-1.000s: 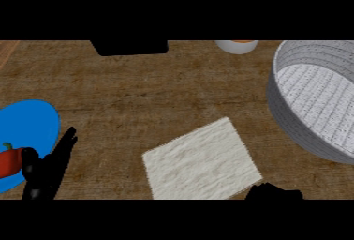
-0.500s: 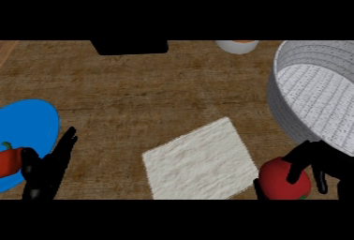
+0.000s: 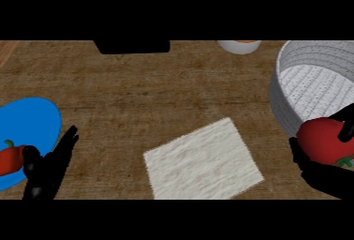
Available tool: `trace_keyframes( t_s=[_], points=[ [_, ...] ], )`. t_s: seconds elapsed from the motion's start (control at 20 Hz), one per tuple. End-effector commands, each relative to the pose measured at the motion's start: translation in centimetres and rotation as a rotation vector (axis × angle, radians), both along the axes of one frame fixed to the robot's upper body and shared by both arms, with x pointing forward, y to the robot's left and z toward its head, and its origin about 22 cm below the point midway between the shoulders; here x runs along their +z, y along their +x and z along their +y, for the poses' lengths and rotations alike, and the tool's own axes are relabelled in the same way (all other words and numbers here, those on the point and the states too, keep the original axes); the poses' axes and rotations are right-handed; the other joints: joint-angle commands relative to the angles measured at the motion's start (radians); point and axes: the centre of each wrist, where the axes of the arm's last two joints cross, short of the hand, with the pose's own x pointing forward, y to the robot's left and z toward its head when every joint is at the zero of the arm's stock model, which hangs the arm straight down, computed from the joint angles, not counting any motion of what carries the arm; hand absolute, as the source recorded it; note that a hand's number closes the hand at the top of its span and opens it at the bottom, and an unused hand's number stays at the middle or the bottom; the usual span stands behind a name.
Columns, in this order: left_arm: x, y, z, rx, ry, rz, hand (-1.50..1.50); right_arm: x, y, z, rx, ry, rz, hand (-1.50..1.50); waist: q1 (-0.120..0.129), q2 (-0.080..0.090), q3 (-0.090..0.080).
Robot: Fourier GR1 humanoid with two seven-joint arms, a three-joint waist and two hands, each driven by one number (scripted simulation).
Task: Pick the tomato from the placemat and place it in the basket
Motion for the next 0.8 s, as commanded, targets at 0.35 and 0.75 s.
trace_keyframes(
  t_s=[0.35,0.75],
  points=[
    [-2.9,-0.3,-1.9,0.008,-0.026,0.142,0.00,7.8,4.0,-10.1,0.059,0.103,0.094,1.50,0.017,0.013,-0.011],
    [-2.9,-0.2,-0.4,-0.007,-0.016,0.157,0.00,4.1,8.0,-15.7,0.080,0.238,0.151,1.50,0.036,0.013,-0.012]
  ],
)
